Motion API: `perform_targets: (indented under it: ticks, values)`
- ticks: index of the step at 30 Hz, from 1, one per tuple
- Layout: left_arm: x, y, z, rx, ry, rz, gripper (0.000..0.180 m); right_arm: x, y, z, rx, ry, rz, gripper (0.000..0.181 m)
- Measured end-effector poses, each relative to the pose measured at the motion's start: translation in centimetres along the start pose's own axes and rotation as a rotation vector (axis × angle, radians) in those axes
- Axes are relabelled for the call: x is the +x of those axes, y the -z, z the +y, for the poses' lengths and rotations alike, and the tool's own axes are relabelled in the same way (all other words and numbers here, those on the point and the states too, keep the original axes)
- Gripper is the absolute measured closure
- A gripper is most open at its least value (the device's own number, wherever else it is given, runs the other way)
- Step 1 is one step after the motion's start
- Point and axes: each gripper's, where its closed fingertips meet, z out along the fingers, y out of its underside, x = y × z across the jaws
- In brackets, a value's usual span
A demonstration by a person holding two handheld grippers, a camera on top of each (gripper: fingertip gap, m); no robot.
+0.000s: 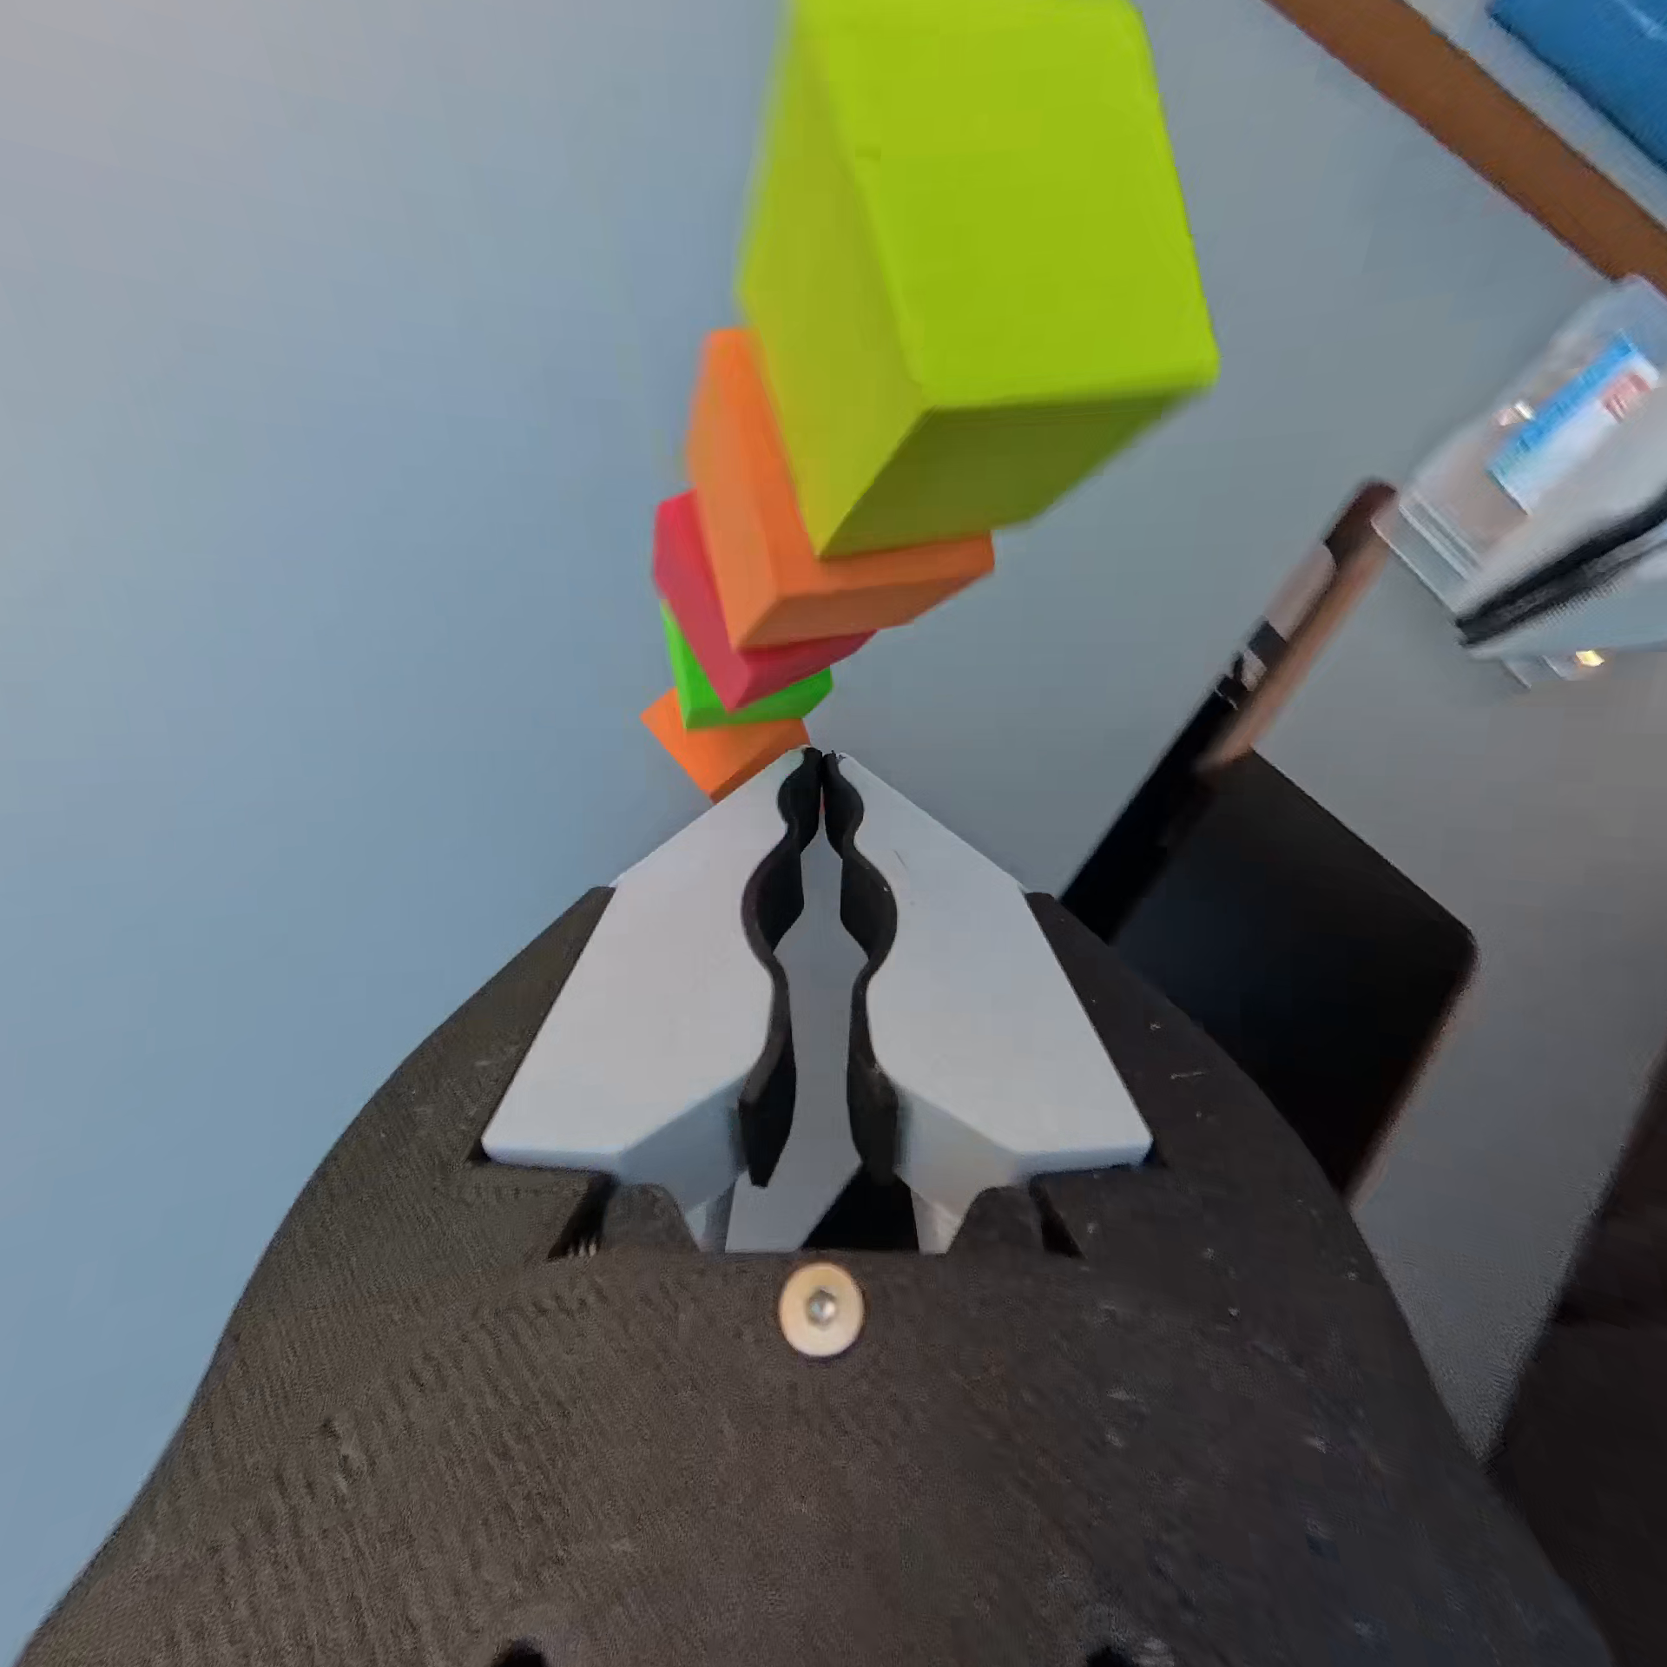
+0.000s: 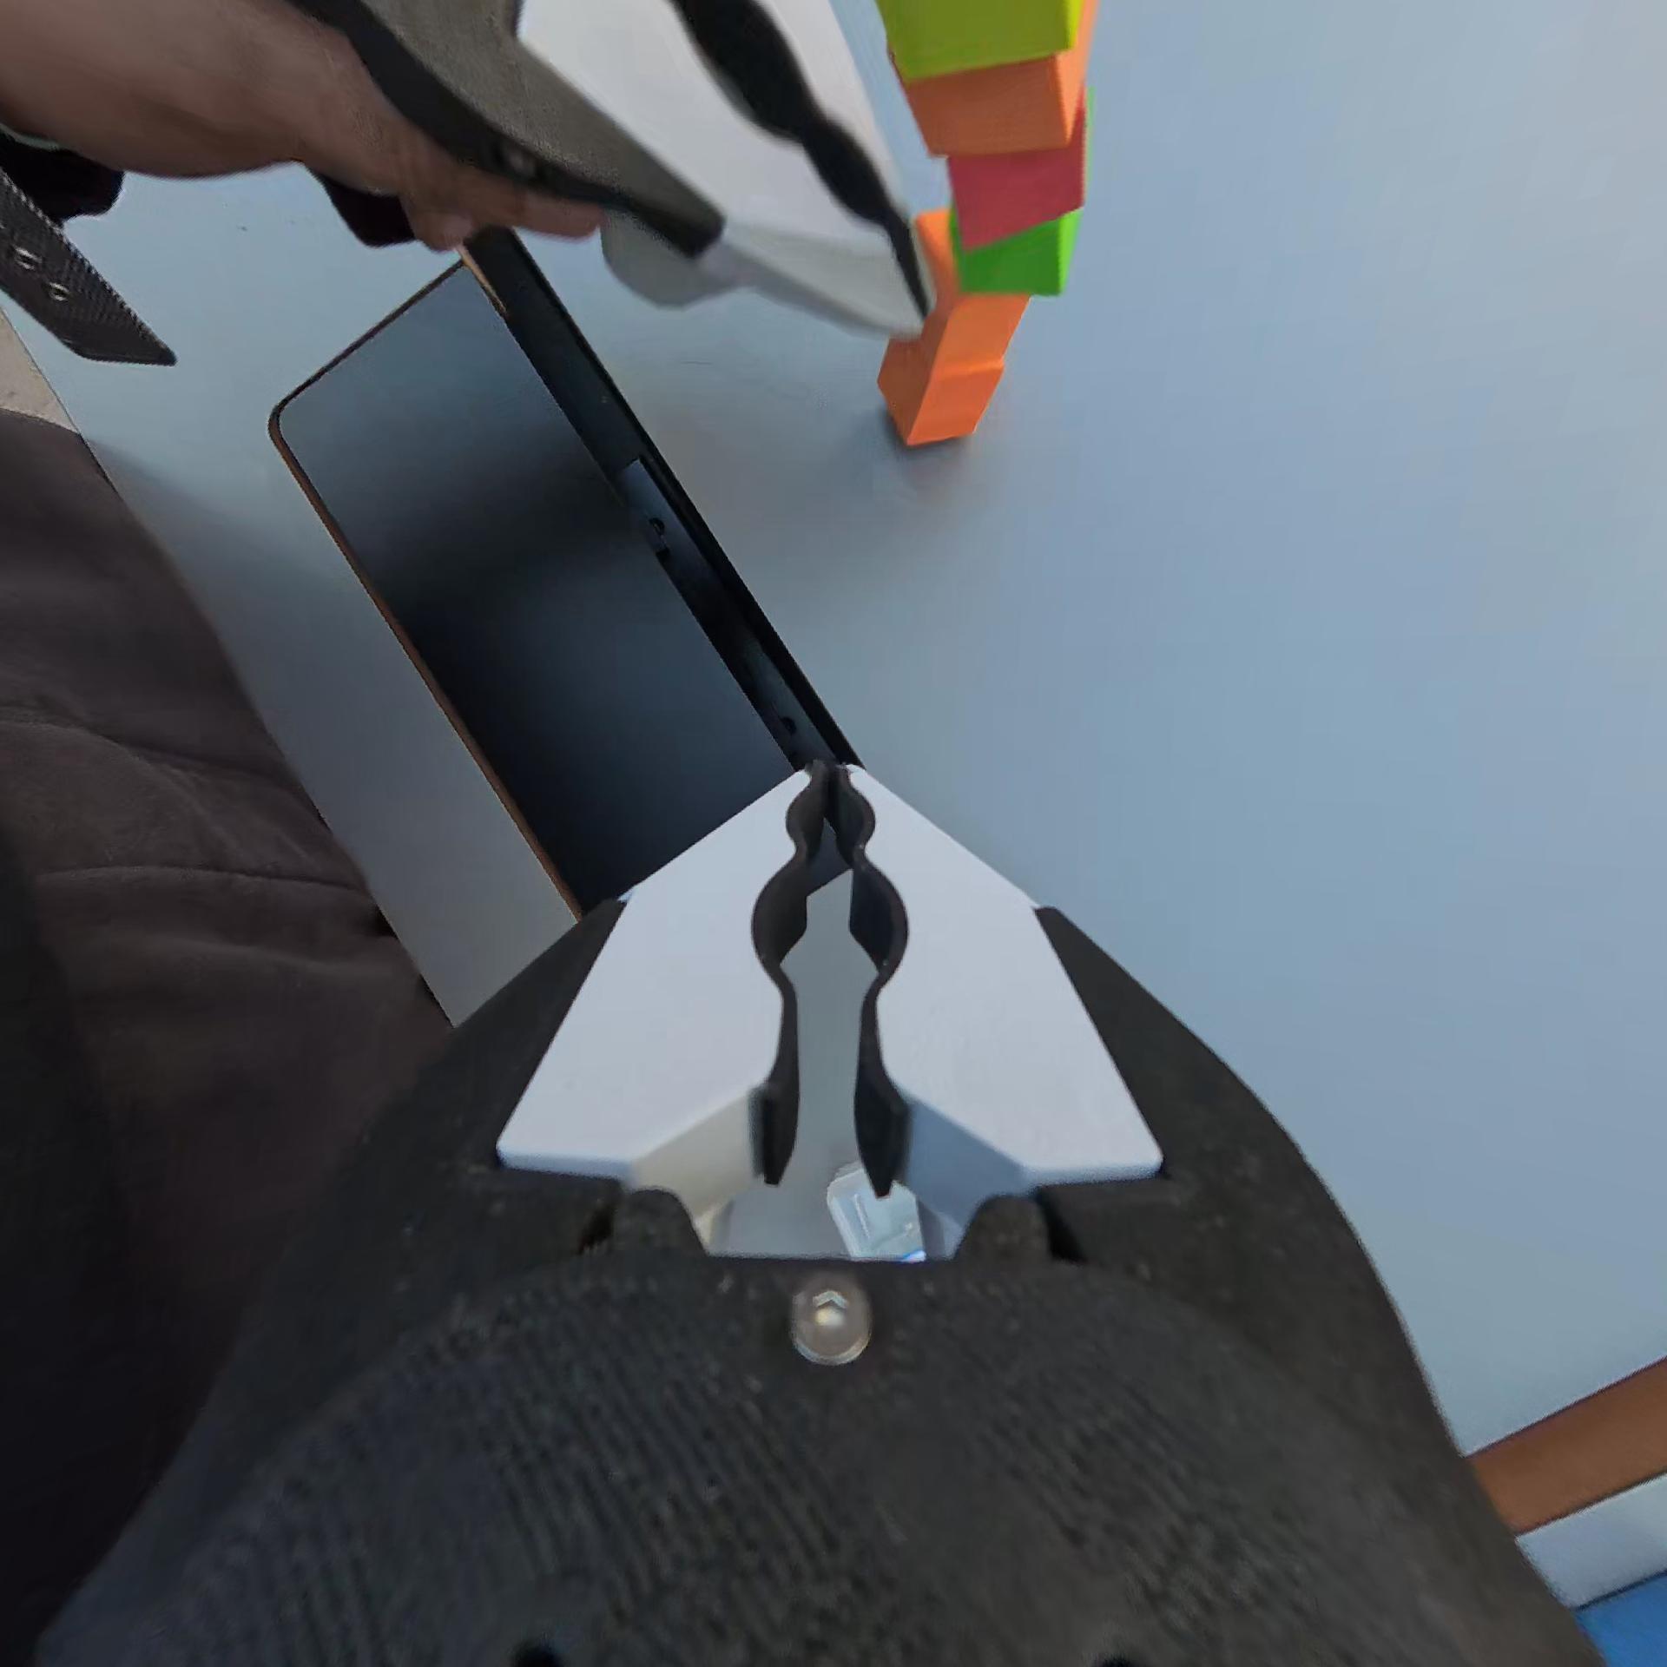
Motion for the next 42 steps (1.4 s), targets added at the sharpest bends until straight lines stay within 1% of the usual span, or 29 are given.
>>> perform_targets:
  ticks: [2, 6, 10, 14, 16, 17, 18, 19, 21, 23, 24, 25, 26, 27, 28, 30, 32, 36, 40, 42]
  values:
    - [-1.7, 1.8, -2.2, 0.11, 0.036, -0.049, 0.18, 0.0, 0.4, 0.2, 0.007, -0.008, 0.012, 0.181]
    - [-3.3, 5.0, -3.6, 0.226, 0.15, -0.06, 0.18, 0.0, 0.8, 0.6, 0.028, -0.041, 0.018, 0.181]
    - [-4.8, 6.7, -0.5, 0.216, 0.34, -0.098, 0.175, 0.0, 1.0, 0.9, 0.029, -0.05, 0.027, 0.181]
    - [-4.4, 7.9, 3.1, 0.199, 0.457, -0.102, 0.173, 0.1, 0.7, 1.2, 0.021, -0.056, 0.034, 0.179]
    - [-4.1, 8.5, 4.2, 0.192, 0.482, -0.106, 0.173, 0.5, 0.1, 1.4, 0.021, -0.064, 0.053, 0.166]
    - [-4.0, 8.8, 4.5, 0.191, 0.488, -0.111, 0.172, 0.8, -0.5, 1.7, 0.019, -0.068, 0.066, 0.154]
    - [-3.9, 9.1, 4.7, 0.192, 0.491, -0.115, 0.172, 1.2, -1.2, 2.0, 0.011, -0.076, 0.076, 0.143]
    - [-3.9, 9.3, 4.9, 0.193, 0.494, -0.117, 0.172, 1.6, -1.9, 2.4, -0.001, -0.086, 0.079, 0.138]
    - [-3.7, 9.6, 4.9, 0.195, 0.495, -0.115, 0.171, 2.3, -3.4, 2.7, -0.01, -0.111, 0.072, 0.133]
    - [-3.2, 9.5, 4.9, 0.191, 0.489, -0.104, 0.17, 2.9, -4.7, 2.3, 0.003, -0.136, 0.064, 0.132]
    - [-2.9, 9.4, 4.9, 0.184, 0.484, -0.097, 0.17, 3.4, -5.4, 2.1, 0.009, -0.148, 0.068, 0.133]
    - [-2.5, 9.2, 5.0, 0.177, 0.477, -0.088, 0.169, 3.8, -6.1, 2.1, 0.006, -0.16, 0.072, 0.138]
    - [-2.1, 8.9, 5.0, 0.167, 0.47, -0.078, 0.168, 4.1, -6.7, 2.3, -0.006, -0.173, 0.067, 0.151]
    - [-1.6, 8.5, 5.1, 0.155, 0.462, -0.067, 0.167, 4.2, -6.9, 2.2, -0.007, -0.189, 0.052, 0.155]
    - [-1.1, 8.2, 5.0, 0.143, 0.451, -0.058, 0.163, 4.2, -6.7, 1.5, 0.022, -0.203, 0.036, 0.155]
    - [-0.5, 7.4, 4.9, 0.121, 0.419, -0.063, 0.147, 4.1, -5.3, -0.5, 0.12, -0.212, 0.027, 0.155]
    - [0.3, 6.3, 4.6, 0.107, 0.38, -0.054, 0.14, 4.3, -4.0, -1.8, 0.184, -0.192, 0.045, 0.155]
    - [1.7, 3.2, 3.6, 0.06, 0.294, -0.016, 0.14, 4.4, -2.9, -2.6, 0.213, -0.211, 0.043, 0.155]
    - [1.0, 0.3, 2.9, -0.01, 0.18, -0.094, 0.141, 3.7, -2.0, -3.0, 0.252, -0.257, 0.022, 0.155]
    - [0.7, -0.9, 3.1, -0.045, 0.17, -0.111, 0.138, 3.4, -1.5, -2.6, 0.249, -0.253, 0.033, 0.155]
